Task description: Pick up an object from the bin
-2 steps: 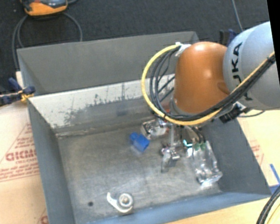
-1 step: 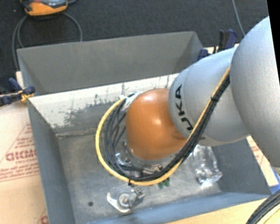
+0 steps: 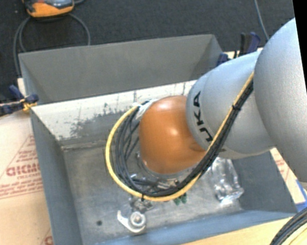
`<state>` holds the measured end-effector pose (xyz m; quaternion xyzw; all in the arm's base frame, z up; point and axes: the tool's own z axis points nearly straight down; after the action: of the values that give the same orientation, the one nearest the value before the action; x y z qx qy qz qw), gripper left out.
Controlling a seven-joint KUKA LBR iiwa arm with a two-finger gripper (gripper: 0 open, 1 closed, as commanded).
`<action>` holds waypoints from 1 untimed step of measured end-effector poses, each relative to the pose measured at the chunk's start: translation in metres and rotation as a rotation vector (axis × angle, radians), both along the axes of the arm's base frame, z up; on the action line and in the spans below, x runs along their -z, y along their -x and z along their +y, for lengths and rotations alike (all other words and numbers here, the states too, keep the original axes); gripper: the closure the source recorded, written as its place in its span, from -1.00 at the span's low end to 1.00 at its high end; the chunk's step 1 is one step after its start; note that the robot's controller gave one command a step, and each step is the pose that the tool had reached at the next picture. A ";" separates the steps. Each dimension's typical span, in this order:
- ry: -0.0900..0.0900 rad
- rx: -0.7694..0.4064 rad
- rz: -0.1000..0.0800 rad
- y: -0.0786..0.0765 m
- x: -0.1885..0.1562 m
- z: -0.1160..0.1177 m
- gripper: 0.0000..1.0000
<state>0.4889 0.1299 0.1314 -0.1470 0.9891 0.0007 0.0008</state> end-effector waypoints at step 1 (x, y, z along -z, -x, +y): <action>0.000 0.001 0.000 0.000 0.000 0.000 -1.00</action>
Offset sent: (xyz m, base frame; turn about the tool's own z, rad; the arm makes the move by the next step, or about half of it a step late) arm 0.0000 0.0000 0.0000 0.0000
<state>0.4889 0.1299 0.1314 -0.1467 0.9892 0.0008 0.0007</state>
